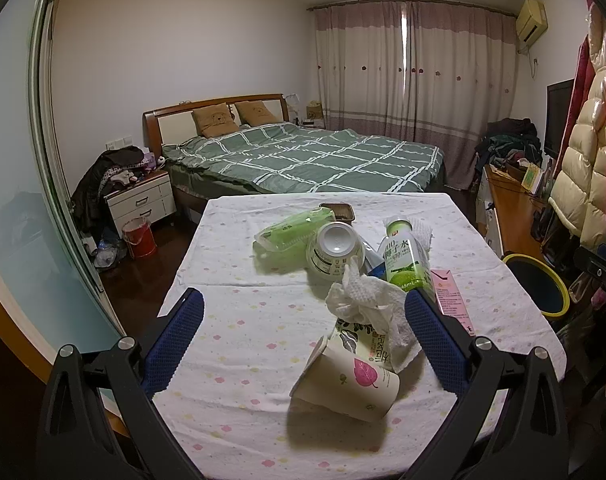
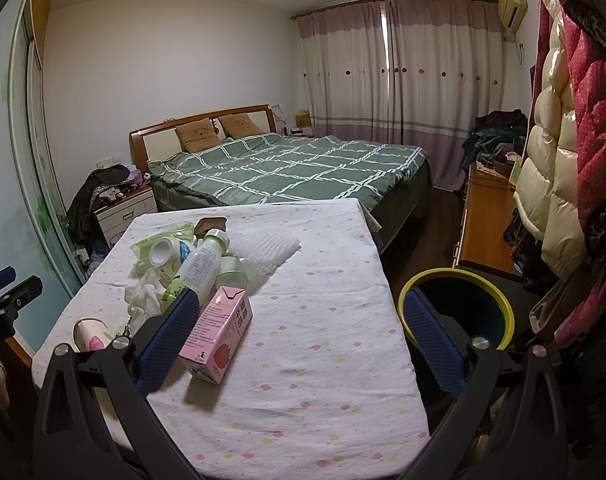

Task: Collect trash

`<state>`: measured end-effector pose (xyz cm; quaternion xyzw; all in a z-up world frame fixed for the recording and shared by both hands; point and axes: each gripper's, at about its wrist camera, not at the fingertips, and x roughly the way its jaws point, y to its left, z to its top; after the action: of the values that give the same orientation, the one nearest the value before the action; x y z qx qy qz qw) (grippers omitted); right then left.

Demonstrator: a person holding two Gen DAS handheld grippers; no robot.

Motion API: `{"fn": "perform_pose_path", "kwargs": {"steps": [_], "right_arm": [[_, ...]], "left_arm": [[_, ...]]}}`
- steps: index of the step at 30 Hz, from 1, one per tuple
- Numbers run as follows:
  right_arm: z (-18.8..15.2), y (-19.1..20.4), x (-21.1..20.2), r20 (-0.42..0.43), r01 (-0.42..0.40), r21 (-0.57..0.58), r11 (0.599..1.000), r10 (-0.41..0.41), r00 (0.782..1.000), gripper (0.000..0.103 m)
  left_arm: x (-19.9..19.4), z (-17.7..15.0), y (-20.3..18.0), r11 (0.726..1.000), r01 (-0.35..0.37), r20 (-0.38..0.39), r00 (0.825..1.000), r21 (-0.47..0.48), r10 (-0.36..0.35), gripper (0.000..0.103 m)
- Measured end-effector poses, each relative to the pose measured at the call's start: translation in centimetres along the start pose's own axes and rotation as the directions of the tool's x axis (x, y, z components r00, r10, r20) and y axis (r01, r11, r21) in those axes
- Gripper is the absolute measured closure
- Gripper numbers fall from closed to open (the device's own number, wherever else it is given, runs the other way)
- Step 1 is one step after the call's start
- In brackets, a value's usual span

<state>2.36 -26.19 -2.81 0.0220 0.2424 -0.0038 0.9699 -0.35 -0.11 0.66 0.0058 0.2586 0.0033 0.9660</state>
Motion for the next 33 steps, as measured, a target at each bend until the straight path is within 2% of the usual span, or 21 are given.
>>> {"fn": "perform_pose_path", "kwargs": {"steps": [3, 4, 5, 33], "right_arm": [[0.0, 0.02, 0.0, 0.0, 0.0, 0.0, 1.0, 0.0, 1.0, 0.006], [0.25, 0.06, -0.3, 0.043, 0.023, -0.032, 0.999, -0.022, 0.999, 0.006], [0.05, -0.03, -0.03, -0.001, -0.001, 0.0, 1.0, 0.001, 1.0, 0.006], [-0.49, -0.01, 0.29, -0.009, -0.003, 0.007, 1.0, 0.003, 1.0, 0.006]], "left_arm": [[0.53, -0.14, 0.26, 1.0, 0.001, 0.001, 1.0, 0.002, -0.001, 0.004], [0.55, -0.12, 0.29, 1.0, 0.0, 0.001, 1.0, 0.002, 0.0, 0.004], [0.54, -0.12, 0.26, 1.0, 0.0, 0.001, 1.0, 0.002, 0.0, 0.004], [0.89, -0.33, 0.0, 1.0, -0.001, -0.004, 1.0, 0.013, 0.001, 0.004]]}}
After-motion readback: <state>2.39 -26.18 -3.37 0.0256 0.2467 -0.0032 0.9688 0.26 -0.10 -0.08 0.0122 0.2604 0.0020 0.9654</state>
